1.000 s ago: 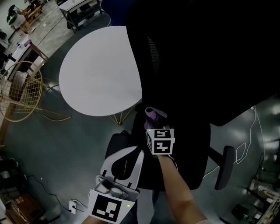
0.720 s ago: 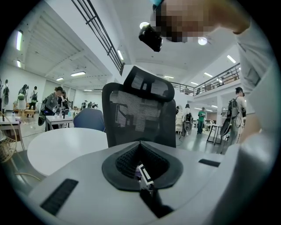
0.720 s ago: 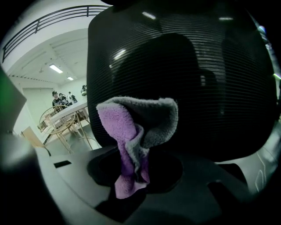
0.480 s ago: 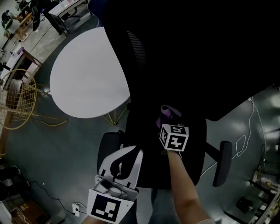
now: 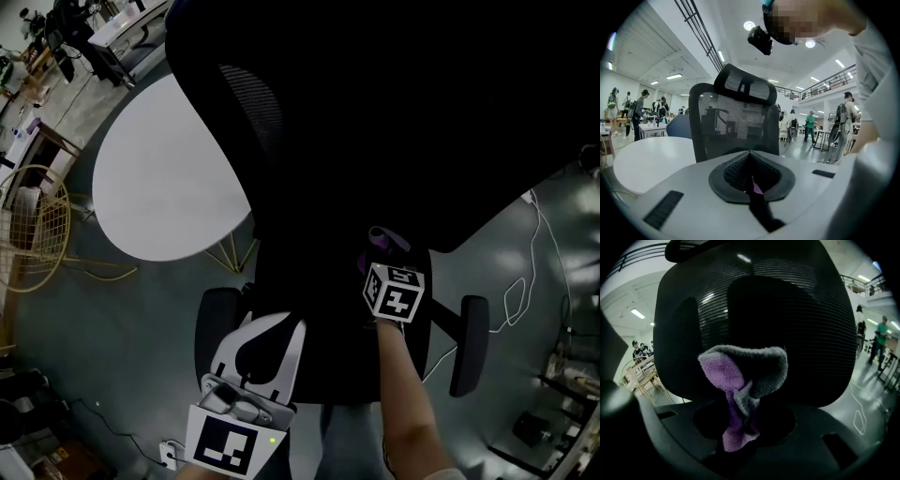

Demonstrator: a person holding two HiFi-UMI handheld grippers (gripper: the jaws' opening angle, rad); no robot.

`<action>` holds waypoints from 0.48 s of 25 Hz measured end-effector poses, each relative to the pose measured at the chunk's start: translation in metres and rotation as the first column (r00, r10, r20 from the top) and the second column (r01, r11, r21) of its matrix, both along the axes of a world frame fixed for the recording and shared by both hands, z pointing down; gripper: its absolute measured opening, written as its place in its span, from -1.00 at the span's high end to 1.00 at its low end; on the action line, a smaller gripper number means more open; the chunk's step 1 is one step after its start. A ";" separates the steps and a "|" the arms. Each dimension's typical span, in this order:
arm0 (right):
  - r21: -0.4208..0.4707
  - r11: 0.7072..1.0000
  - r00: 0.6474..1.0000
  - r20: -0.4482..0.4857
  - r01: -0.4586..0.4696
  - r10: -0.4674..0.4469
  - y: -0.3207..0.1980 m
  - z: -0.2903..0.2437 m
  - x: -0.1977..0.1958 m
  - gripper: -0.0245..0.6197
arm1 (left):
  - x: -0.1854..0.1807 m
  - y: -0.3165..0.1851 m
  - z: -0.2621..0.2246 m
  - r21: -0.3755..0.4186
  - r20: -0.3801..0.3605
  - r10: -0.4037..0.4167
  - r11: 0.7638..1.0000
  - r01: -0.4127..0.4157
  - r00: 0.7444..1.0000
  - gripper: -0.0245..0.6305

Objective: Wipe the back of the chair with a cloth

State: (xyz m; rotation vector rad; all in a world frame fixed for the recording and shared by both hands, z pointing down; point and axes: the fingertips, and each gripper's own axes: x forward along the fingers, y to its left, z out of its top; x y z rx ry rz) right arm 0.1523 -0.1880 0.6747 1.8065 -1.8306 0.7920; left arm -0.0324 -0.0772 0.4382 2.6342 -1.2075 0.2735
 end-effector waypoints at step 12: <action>-0.013 0.995 0.995 -0.035 -0.097 0.096 0.019 0.000 0.078 0.52 | 0.038 0.002 -0.001 0.001 0.006 0.061 0.998 -0.061 0.998 0.89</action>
